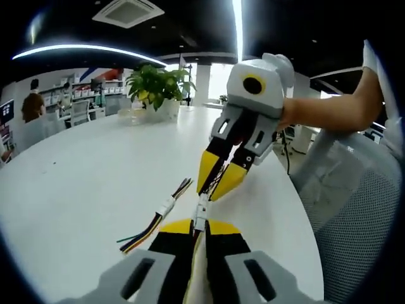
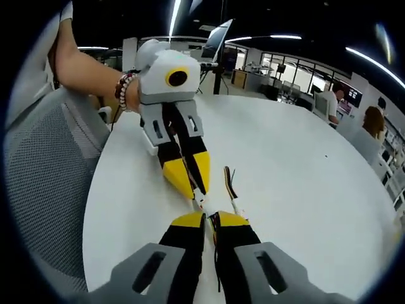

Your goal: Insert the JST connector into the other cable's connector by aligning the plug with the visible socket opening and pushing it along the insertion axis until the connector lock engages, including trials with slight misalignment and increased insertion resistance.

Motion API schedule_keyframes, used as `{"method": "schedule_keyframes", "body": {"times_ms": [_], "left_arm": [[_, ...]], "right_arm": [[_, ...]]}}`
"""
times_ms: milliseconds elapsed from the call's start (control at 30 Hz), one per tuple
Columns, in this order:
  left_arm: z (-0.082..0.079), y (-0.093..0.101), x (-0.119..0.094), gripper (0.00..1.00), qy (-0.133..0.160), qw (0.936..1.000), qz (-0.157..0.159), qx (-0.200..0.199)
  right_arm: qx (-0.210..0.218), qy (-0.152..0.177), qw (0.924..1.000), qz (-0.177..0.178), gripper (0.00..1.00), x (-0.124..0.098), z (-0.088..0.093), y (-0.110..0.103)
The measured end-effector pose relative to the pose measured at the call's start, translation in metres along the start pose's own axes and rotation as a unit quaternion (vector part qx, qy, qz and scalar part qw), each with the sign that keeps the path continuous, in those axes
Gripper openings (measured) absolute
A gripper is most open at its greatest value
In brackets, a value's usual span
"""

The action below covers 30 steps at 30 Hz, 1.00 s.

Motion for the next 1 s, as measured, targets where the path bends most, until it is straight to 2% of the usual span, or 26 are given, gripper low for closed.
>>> {"method": "schedule_keyframes", "body": {"times_ms": [467, 767, 933, 1000], "left_arm": [[0.0068, 0.0000, 0.0020, 0.00, -0.008, 0.9999, 0.001, -0.010], [0.0050, 0.0008, 0.0008, 0.00, -0.007, 0.9999, 0.002, -0.010], [0.0039, 0.0023, 0.0008, 0.00, -0.006, 0.9999, 0.005, -0.009], [0.0053, 0.0040, 0.0018, 0.00, -0.016, 0.9998, 0.007, 0.006]], "right_arm": [[-0.001, -0.017, 0.9998, -0.003, 0.03, 0.0030, 0.0053, -0.0016], [-0.005, -0.020, 0.9998, -0.004, 0.03, 0.0035, 0.0047, -0.0027], [-0.010, -0.023, 0.9997, -0.004, 0.03, 0.0042, 0.0045, -0.0039], [-0.012, -0.025, 0.9996, -0.007, 0.03, 0.0044, 0.0045, -0.0047]]}}
Point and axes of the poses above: the point that each gripper's makers call its tool centre point, and the gripper's own axes: x roughly forward along the fingers, y roughly to its right, z roughly out of its underside, the point moved 6 cm from there along -x, roughly backward along the fingers, and after that the axes turned 5 degrees about x, right-handed, at the moved point
